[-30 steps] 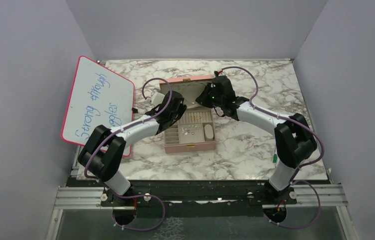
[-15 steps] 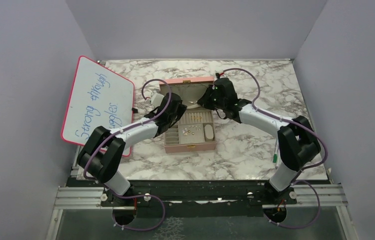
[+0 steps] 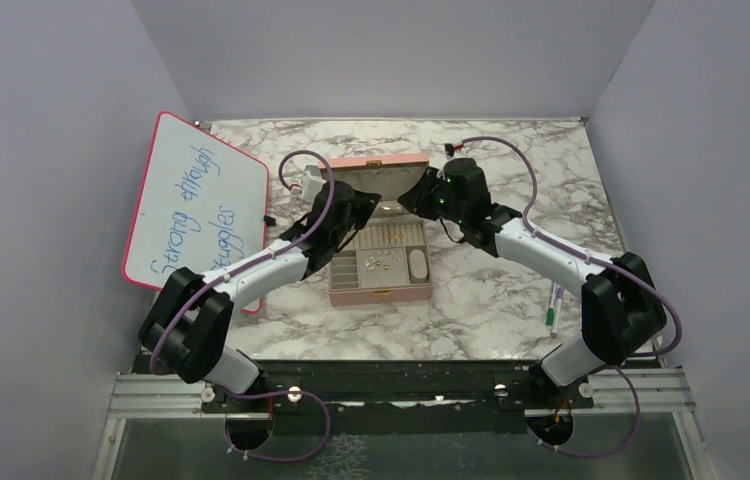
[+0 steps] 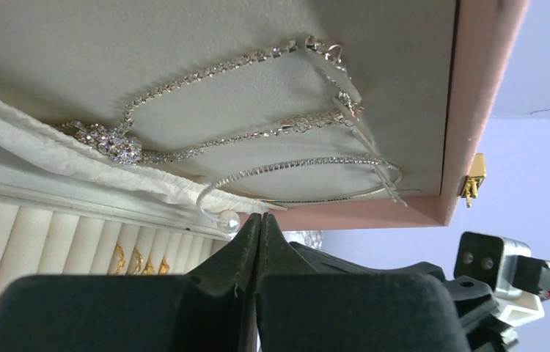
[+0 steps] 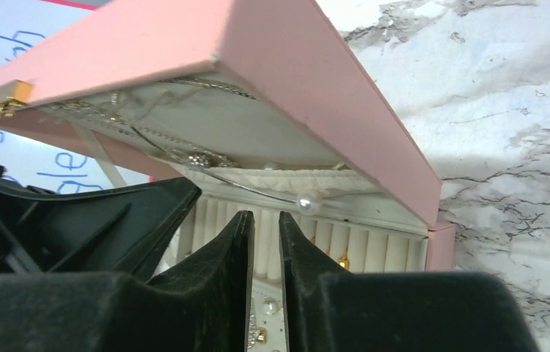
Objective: Organize the mixed jewelry
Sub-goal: Adjust the jewelry in the jewelry box.
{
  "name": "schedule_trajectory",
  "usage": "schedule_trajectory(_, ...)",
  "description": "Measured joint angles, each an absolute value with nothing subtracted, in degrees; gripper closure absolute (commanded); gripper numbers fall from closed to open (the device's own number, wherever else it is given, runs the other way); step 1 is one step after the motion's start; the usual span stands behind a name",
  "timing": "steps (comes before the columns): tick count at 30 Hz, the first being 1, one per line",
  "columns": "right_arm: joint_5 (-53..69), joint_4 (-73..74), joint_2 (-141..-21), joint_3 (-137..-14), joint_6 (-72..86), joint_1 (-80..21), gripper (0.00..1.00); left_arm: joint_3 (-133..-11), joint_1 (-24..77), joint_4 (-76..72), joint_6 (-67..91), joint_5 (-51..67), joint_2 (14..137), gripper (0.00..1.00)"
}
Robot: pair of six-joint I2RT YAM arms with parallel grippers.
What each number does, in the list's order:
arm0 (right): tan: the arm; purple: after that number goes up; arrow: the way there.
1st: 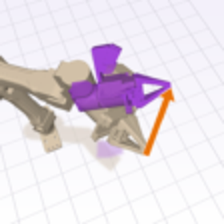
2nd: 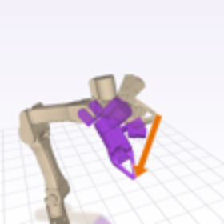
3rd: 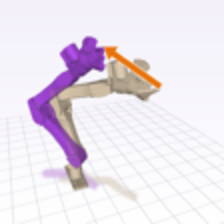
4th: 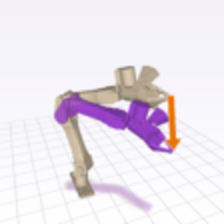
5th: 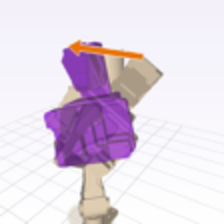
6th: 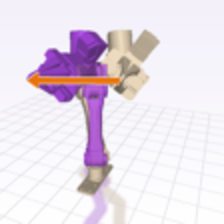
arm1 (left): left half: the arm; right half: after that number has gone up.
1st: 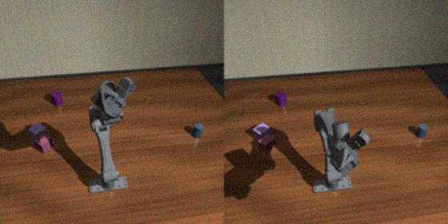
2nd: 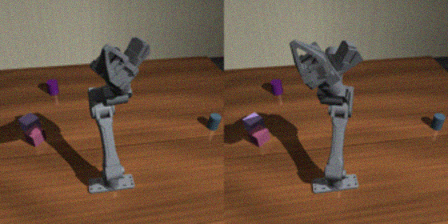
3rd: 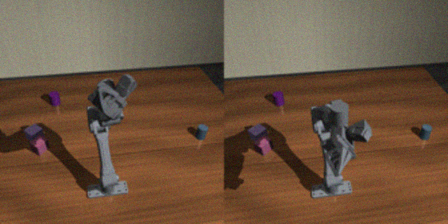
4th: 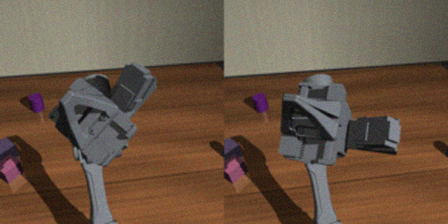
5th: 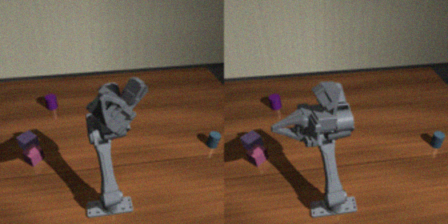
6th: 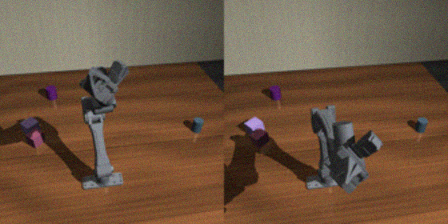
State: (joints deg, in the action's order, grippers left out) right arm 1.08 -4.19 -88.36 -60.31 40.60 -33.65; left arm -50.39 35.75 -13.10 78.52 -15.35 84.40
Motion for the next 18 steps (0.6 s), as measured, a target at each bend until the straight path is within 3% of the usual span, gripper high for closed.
schedule_trajectory(4, 1.08, -3.99, -90.28, -60.38, 40.56, -33.65, 0.58, -50.26, 35.75, -12.34, 78.52, -15.0, 84.42, 0.87)
schedule_trajectory(7, 1.13, -3.51, -91.33, -60.38, 40.51, -33.65, 0.52, -50.26, 35.75, -11.03, 78.52, -14.98, 84.42, 0.83)
schedule_trajectory(18, 2.2, -3.46, -95.9, -62.39, 40.66, -33.65, 0.56, -50.26, 35.75, -9.02, 78.48, -15.0, 84.42, 0.78)
